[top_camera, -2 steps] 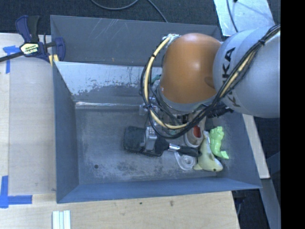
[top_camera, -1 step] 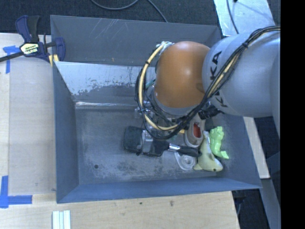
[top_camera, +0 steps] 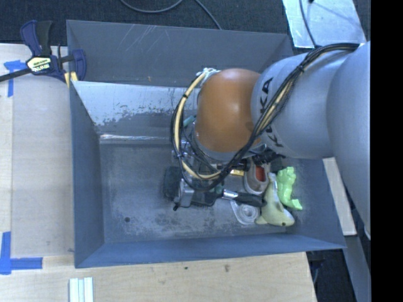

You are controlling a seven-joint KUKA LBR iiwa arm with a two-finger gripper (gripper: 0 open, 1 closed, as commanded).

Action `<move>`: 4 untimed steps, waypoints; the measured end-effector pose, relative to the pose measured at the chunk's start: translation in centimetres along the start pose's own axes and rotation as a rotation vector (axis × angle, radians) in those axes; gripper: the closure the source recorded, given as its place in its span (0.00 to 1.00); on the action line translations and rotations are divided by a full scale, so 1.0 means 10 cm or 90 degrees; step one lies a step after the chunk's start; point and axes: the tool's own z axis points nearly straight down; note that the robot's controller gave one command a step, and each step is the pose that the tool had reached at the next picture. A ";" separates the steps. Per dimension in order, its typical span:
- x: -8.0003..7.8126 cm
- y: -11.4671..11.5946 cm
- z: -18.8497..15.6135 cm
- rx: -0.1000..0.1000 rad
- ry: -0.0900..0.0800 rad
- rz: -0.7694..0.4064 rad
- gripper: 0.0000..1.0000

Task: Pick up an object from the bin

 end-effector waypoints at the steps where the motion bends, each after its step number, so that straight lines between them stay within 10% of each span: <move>1: -0.03 0.04 0.27 0.000 0.002 0.117 0.00; 2: 0.16 -0.32 0.60 0.000 -0.001 0.011 1.00; 4: 0.23 -0.32 0.10 0.001 0.003 -0.007 1.00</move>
Offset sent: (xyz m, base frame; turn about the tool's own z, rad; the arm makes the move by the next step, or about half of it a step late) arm -0.0173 -0.0305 -0.0589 0.0155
